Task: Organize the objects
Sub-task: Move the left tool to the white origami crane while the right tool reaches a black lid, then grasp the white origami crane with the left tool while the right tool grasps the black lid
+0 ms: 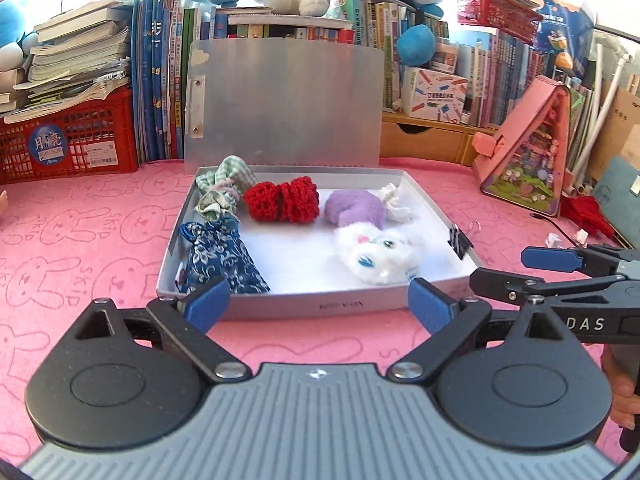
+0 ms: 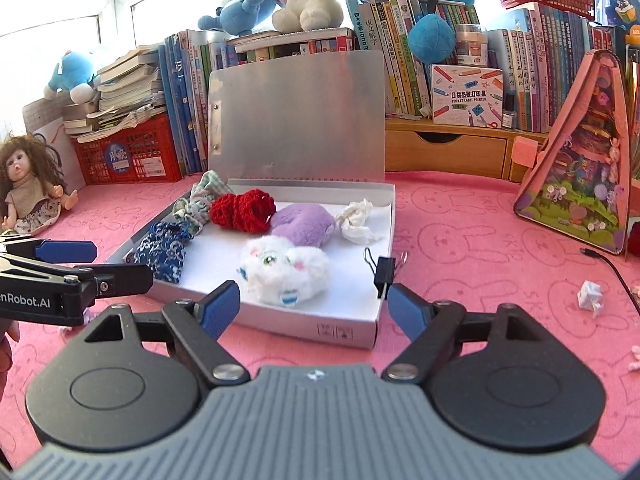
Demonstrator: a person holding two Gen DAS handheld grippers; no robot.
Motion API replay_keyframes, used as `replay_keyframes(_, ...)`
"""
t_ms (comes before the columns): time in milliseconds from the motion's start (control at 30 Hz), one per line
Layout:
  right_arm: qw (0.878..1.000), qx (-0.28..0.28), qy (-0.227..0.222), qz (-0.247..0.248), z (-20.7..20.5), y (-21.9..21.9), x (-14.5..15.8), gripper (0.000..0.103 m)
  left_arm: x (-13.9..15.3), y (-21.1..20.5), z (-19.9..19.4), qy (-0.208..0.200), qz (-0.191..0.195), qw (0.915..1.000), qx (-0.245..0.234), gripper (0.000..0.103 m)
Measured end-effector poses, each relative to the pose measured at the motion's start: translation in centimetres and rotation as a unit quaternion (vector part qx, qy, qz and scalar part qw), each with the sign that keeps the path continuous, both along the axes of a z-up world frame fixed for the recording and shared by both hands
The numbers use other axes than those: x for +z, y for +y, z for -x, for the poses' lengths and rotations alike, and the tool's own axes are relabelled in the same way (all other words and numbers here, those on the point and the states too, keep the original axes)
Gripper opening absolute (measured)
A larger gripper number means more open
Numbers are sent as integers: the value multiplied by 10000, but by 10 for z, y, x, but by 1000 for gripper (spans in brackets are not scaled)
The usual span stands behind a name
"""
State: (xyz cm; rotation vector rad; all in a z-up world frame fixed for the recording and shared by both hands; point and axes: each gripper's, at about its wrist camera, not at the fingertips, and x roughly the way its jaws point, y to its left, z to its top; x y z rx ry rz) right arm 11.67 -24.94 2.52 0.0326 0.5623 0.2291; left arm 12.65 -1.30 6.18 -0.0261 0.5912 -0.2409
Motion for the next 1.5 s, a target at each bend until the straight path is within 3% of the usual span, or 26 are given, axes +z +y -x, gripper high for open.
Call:
replay_keyframes(200,9988,-109,-203,432,42,-4,-20,88,-23,-6,52,-114,-22,9999,-78,99)
replay_keyframes(467,9981,-398,-115,452,64,-15,-49,88,-51,-5,96,-54,-122,9999,38,99)
replay_keyframes(767,9979,-630,81,136,62,-25,-62,88,-52,-28,103,-67,39,9997,-234,99)
replay_keyframes(1033,9980,-583,149,187,61,-22,-63,87,-56,-49,95,-14,33,10000,-84,97)
replay_keyframes(1500,9988,-408,112,252,66,-15,-64,80,-63,-55,93,19,-184,9998,-99,61)
